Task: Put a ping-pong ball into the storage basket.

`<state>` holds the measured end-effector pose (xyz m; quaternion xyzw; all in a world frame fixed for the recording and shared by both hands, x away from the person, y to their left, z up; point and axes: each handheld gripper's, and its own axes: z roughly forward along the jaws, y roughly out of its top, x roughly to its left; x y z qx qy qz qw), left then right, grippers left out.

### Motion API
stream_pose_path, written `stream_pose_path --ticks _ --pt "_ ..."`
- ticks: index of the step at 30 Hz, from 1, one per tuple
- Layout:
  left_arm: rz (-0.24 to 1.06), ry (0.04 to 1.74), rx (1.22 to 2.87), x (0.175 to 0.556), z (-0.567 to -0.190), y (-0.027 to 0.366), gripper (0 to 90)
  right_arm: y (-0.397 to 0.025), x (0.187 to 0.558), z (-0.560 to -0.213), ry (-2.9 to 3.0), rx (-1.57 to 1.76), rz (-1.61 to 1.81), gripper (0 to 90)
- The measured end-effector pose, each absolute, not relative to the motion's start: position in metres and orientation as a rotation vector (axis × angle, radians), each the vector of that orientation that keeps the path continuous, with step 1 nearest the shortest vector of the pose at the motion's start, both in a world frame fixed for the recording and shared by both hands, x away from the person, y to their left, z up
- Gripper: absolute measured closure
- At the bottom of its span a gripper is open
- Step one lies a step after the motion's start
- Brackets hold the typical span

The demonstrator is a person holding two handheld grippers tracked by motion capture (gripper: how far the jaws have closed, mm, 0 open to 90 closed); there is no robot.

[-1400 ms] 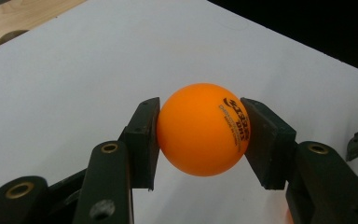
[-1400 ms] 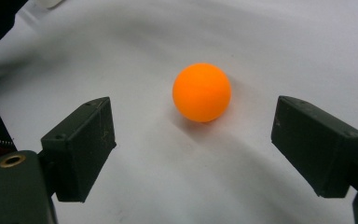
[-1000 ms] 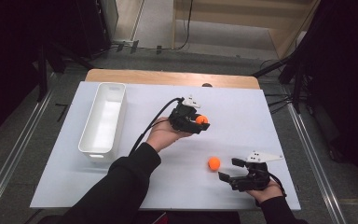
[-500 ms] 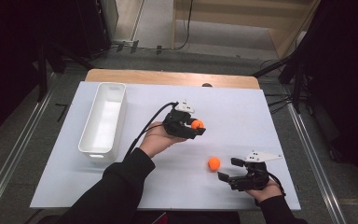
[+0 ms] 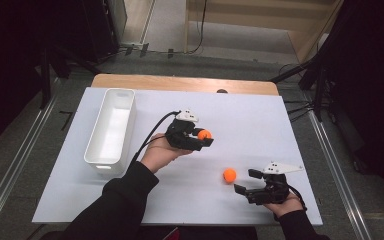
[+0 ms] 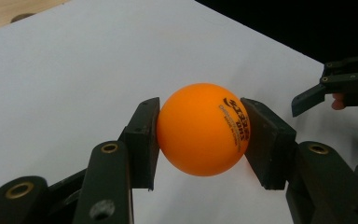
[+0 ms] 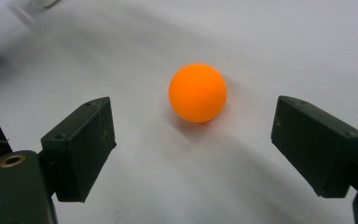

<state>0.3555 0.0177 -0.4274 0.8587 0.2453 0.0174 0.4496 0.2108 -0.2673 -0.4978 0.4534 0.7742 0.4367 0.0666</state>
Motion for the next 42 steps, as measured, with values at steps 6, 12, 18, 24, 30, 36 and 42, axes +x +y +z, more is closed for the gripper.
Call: stream_pose_path --ticks 6,12,18,24,30,36,42 --pt "0.069 0.595 2.153 0.353 -0.426 0.019 50.5 -0.266 0.21 -0.497 2.341 1.362 1.314 12.0" --pt "0.08 0.619 2.144 0.354 -0.422 0.024 50.5 -0.266 0.21 -0.497 2.344 1.359 1.307 12.0" --pt "0.095 0.647 2.134 0.355 -0.418 0.031 50.5 -0.267 0.21 -0.497 2.34 1.367 1.314 12.0" --pt "0.099 0.668 2.122 0.356 -0.414 0.038 50.5 -0.266 0.21 -0.497 2.343 1.36 1.311 12.0" --pt "0.107 0.692 2.118 0.359 -0.412 0.046 50.5 -0.266 0.21 -0.497 2.34 1.365 1.312 12.0" --pt "0.107 0.717 2.095 0.362 -0.408 0.056 50.5 -0.266 0.21 -0.497 2.339 1.365 1.312 12.0" --pt "0.094 0.721 2.077 0.363 -0.402 0.065 50.5 -0.266 0.21 -0.497 2.341 1.364 1.312 12.0"
